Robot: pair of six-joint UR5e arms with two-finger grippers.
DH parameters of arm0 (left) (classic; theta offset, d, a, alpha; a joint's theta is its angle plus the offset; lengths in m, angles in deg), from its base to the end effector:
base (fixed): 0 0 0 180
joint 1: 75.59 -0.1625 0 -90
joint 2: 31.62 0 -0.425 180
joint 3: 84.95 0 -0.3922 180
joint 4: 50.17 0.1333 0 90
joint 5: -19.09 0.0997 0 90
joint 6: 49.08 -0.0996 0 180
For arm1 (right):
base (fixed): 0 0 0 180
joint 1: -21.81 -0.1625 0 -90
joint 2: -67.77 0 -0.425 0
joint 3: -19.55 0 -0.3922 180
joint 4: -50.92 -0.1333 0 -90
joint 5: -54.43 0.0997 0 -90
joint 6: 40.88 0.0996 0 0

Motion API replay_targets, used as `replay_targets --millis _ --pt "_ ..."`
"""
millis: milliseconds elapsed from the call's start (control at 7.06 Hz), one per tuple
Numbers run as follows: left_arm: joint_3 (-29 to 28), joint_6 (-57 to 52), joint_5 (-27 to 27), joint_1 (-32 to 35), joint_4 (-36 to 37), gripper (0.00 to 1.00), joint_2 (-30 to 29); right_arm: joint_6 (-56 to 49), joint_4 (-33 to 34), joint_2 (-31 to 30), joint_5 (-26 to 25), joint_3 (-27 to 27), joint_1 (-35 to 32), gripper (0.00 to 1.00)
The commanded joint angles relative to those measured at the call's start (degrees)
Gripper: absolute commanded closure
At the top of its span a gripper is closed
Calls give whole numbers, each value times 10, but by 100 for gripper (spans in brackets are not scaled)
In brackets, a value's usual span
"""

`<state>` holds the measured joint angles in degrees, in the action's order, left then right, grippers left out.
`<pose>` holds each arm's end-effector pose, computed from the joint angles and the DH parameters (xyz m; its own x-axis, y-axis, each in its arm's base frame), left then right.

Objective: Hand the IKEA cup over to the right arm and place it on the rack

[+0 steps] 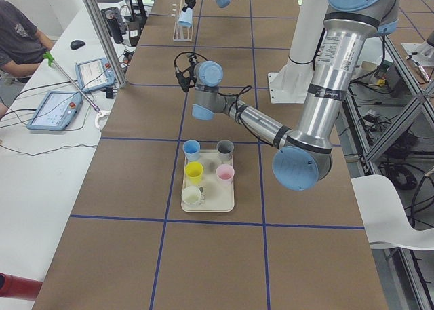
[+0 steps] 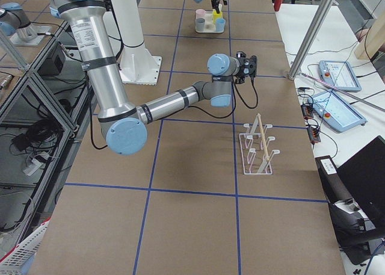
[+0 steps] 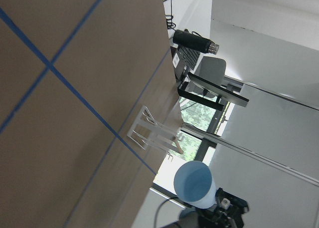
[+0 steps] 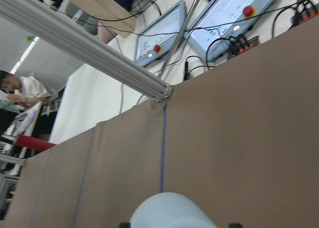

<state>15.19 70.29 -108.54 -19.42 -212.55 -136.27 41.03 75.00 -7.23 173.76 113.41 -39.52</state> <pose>0.2345 -0.4801 0.3005 -0.2178 -0.3727 -0.9020 0.2453 0.8736 -0.4202 -0.2025 -0.5465 0.3549 0.1179 -0.0401 0.9922 -0.5195 0.8491 0.0960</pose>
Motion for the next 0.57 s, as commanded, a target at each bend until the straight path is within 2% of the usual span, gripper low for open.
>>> replay_targets --millis 0,283,425 --pt "1 -92 -46 43 96 0 2 -215 161 -43 31 34 -52 78" --pt "-1 -112 -46 44 117 0 2 -354 379 -52 81 110 -88 78" --pt "0 -112 -46 44 117 0 2 -413 451 -49 80 115 -95 78"
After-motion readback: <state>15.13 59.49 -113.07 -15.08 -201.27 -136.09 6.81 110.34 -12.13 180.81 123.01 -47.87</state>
